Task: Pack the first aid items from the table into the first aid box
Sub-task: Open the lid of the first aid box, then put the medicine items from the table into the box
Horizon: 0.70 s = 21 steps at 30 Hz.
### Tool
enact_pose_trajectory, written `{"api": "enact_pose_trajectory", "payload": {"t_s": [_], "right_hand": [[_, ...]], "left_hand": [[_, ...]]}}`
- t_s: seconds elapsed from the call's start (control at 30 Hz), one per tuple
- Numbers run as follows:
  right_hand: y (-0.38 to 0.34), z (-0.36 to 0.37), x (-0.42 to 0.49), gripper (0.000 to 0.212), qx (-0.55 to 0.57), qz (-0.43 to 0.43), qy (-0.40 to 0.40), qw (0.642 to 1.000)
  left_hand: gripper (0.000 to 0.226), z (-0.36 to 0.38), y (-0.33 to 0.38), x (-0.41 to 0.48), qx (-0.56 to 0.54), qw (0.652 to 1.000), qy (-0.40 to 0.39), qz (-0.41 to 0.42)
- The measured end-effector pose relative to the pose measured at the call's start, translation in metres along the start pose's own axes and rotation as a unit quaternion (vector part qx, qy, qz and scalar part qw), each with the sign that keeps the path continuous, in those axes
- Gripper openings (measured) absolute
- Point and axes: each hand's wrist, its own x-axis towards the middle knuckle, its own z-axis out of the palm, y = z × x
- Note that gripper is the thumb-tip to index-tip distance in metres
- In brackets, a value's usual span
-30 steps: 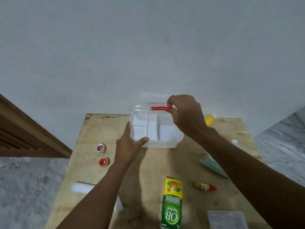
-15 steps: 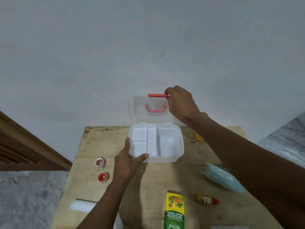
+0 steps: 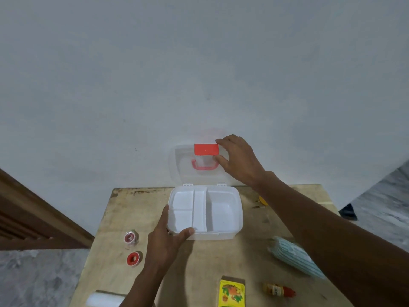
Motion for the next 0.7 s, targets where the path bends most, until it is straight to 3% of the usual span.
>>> {"api": "enact_pose_trajectory", "payload": {"t_s": [0.23,0.47,0.57,0.7], "right_hand": [[-0.004,-0.01,-0.017,0.049,0.052,0.01,0.051,0.997],[-0.024,0.011,-0.104,0.04,0.099,0.136,0.061,0.984],[-0.045,0.022,-0.151,0.041,0.08,0.254,-0.014,0.964],[-0.069,0.043,-0.205,0.042,0.04,0.321,-0.101,0.941]], "left_hand": [[0.112,-0.003,0.016,0.004,0.008,0.999,-0.046,-0.003],[0.107,-0.007,0.017,0.009,0.059,0.997,-0.053,-0.009],[0.11,-0.005,0.017,0.006,0.068,0.995,-0.061,-0.03],[0.111,-0.006,0.016,-0.001,0.073,0.994,-0.076,-0.03]]}}
